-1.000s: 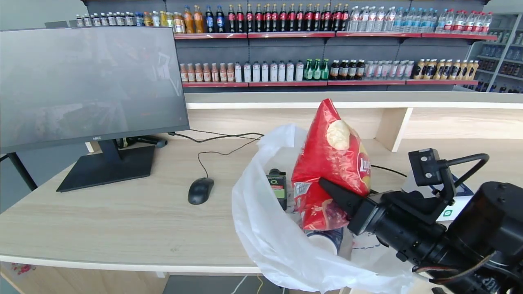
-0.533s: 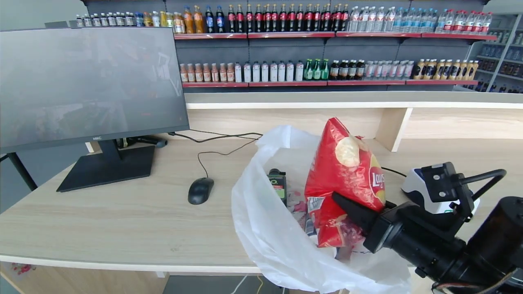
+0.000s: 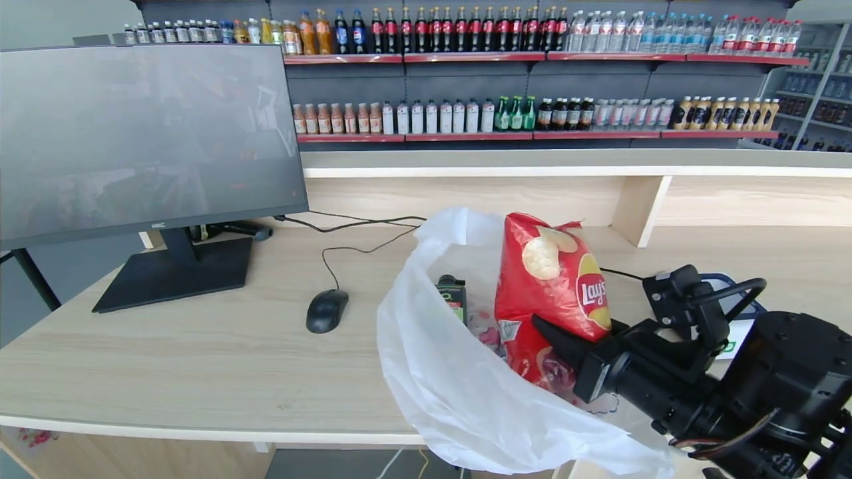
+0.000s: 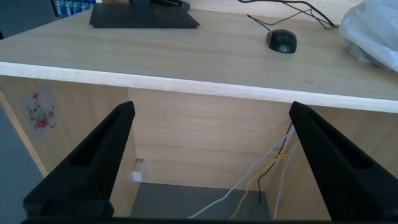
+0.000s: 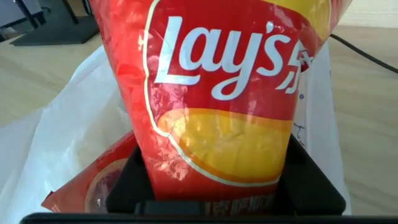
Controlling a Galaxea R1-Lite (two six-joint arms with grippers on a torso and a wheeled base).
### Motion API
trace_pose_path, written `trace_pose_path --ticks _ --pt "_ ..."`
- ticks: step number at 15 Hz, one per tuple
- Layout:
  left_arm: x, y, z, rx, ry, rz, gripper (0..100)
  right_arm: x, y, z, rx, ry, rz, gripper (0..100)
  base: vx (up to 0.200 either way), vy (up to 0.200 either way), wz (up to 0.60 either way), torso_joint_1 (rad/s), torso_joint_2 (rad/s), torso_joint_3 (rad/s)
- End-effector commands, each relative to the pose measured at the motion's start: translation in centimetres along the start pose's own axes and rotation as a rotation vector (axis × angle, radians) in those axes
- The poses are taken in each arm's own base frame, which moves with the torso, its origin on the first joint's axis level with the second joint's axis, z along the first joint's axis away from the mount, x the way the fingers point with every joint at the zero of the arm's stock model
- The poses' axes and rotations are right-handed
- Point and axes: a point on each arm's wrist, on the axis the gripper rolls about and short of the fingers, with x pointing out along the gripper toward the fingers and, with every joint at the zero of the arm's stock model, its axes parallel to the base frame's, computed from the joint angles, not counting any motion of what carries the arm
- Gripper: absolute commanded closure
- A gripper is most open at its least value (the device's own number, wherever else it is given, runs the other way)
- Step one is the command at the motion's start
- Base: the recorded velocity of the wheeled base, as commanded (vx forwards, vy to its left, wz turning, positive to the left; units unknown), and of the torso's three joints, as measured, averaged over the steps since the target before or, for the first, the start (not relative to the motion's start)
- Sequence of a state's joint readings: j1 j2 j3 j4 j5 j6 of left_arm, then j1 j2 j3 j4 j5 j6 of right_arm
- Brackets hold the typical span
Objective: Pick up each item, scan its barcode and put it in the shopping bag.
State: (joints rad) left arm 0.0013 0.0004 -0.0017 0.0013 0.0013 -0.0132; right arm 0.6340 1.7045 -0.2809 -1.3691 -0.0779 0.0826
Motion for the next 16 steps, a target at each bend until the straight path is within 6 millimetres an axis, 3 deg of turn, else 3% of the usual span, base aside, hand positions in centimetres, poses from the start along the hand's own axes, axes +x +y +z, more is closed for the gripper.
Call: trace_pose_path --ticks 1,6,7,16 --pt "0.0 0.0 0.0 -0.001 0.0 0.001 0 0.1 0.1 -0.4 -0.026 0.021 0.024 100 0.0 0.0 0.0 0.0 0.0 0.0" --pt "0.0 0.0 0.0 -0.001 -0.002 0.0 0 0.2 0.2 -0.6 -0.034 0.031 0.036 100 0.0 0.0 0.0 0.0 0.0 0.0" --pt "0.0 0.0 0.0 -0.001 -0.002 0.0 0 0.2 0.2 -0.5 -0.039 0.024 0.05 0 0.0 0.0 0.0 0.0 0.0 0.0" --pt "0.0 0.0 0.0 -0.002 0.0 0.001 0 0.2 0.2 1.0 -0.026 -0.043 0.053 0 0.0 0.0 0.0 0.0 0.0 0.0"
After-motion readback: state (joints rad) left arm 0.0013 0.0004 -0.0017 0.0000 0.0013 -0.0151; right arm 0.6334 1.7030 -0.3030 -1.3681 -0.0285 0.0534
